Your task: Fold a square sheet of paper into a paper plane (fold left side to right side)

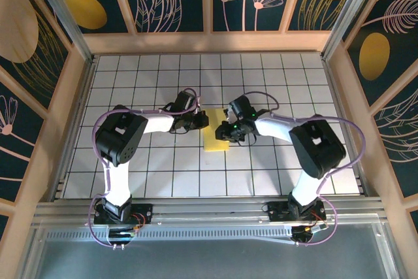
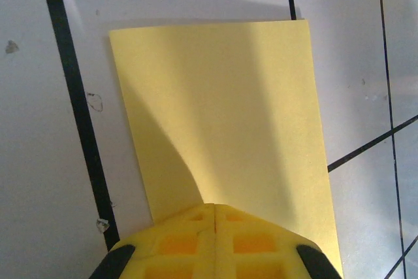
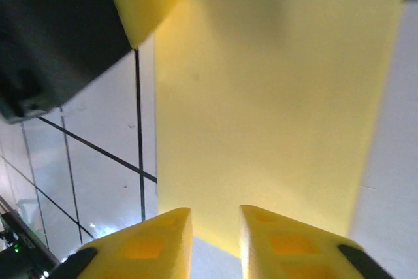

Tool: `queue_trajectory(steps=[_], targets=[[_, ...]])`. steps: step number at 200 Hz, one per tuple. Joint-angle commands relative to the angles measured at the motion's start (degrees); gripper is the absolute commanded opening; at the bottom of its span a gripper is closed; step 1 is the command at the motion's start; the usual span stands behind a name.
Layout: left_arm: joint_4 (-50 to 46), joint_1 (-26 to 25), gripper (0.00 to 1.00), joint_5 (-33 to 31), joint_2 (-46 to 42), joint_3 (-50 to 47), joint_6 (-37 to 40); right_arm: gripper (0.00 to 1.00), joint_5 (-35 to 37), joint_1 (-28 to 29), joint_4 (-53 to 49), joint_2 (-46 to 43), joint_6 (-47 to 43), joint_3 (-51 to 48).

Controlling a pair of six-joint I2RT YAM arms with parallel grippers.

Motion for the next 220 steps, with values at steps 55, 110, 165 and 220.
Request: queue_trajectory(steps=[55,110,165,220], targets=[[-3.1,-0.8,0.00,-0.7,0.3,-2.2,-1.8,0.38,-6.2,-3.7,-2.4,-5.2,1.1,-9.6],[-3.4,-0.8,0.00,-0.7,0.6,-1.8,-1.7,0.38,-6.8,-2.9,0.4,-3.4,2.7,-10.2],[-3.4,-0.9,0.00,-0.7,0.7,-1.8,-1.6,0.38,-6.5,-2.3,1.8,-1.7,3.2,-9.9],[-3.5,-0.9,0.00,-0.7,0.6,-1.9,-1.5,0.37,-6.8,-2.2,3.3,-1.3,4.1,-9.2]])
